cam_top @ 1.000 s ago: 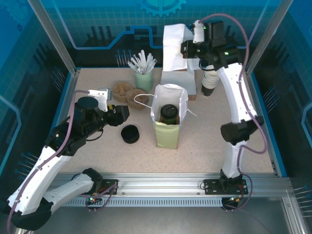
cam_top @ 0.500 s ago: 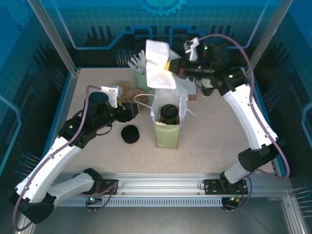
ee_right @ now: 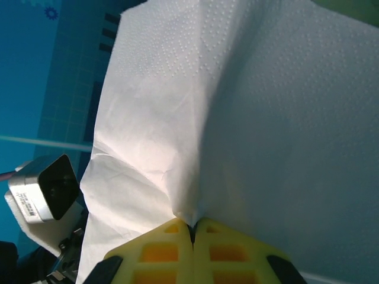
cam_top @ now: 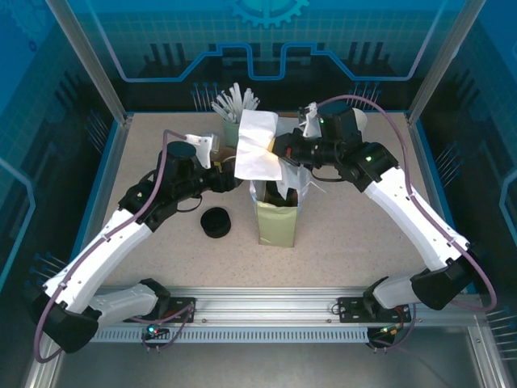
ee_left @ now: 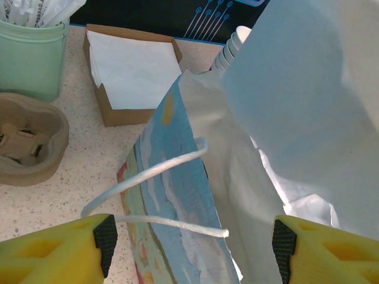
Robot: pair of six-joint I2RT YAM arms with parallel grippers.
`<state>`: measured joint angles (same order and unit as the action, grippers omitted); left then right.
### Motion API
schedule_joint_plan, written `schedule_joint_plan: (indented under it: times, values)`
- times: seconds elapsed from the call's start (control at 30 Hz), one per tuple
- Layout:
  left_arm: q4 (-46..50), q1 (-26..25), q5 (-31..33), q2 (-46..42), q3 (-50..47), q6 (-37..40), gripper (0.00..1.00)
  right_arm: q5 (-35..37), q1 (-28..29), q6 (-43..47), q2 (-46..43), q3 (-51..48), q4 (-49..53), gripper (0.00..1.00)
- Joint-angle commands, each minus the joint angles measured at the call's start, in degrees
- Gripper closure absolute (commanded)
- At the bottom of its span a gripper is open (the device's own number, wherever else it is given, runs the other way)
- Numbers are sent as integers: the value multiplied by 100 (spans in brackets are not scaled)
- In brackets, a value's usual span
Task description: Pack the takeout coffee
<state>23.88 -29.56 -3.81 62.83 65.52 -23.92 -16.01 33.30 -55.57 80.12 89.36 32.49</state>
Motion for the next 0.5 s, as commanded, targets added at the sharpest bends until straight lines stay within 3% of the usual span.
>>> schedule_joint_plan:
  times: [0.0,0.23,0.47]
  values:
    - [-265,41,-194,45,181,-110,28,548,107,89,-121,-223,9,100]
    - [-226,38,-108,40,118,-66,29,726,124,327,167,-383,227,100]
    - [270,15,317,162,381,138,31,1261,220,754,524,-188,1113,100]
